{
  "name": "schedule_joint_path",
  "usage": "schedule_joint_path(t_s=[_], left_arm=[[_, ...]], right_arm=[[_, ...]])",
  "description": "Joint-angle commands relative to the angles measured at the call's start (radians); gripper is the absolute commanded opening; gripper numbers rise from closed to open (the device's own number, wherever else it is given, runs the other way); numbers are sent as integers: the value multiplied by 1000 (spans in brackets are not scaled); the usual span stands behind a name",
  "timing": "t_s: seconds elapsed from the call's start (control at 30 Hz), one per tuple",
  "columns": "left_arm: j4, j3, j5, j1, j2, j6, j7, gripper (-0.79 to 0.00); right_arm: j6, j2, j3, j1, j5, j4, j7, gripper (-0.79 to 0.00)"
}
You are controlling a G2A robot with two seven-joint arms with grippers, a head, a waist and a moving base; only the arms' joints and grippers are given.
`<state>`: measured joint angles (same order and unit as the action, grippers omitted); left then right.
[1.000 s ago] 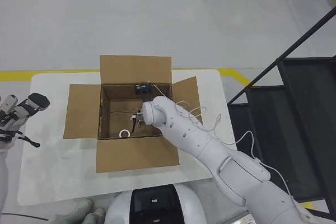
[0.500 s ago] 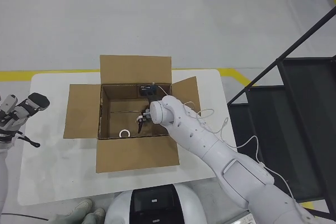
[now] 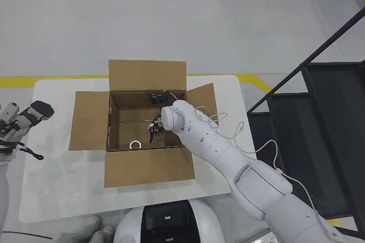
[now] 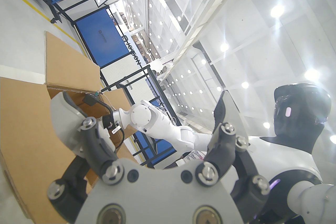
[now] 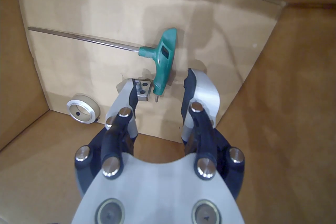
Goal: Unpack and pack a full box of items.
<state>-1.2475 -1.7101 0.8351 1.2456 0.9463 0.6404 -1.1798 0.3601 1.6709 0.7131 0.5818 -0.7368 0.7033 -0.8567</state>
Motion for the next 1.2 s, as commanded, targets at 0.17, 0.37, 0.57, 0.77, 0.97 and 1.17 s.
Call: schedule_joint_path(t_s=[0.17, 0.37, 0.57, 0.77, 0.97, 1.17], left_arm=[[0, 0, 0, 0, 0, 0, 0, 0], [0, 0, 0, 0, 0, 0, 0, 0], [0, 0, 0, 0, 0, 0, 0, 0], [0, 0, 0, 0, 0, 0, 0, 0], [0, 0, 0, 0, 0, 0, 0, 0], [0, 0, 0, 0, 0, 0, 0, 0]], right_arm=[[-22, 32, -13, -33, 29, -92, 19, -348], [-36, 58, -22, -55, 43, -157, 38, -391], [-47, 83, -33, -72, 49, -210, 54, -474], [-49, 106, -43, -83, 48, -247, 69, -770], [-46, 123, -46, -87, 47, -270, 82, -785], [-28, 128, -42, -81, 36, -249, 102, -785]])
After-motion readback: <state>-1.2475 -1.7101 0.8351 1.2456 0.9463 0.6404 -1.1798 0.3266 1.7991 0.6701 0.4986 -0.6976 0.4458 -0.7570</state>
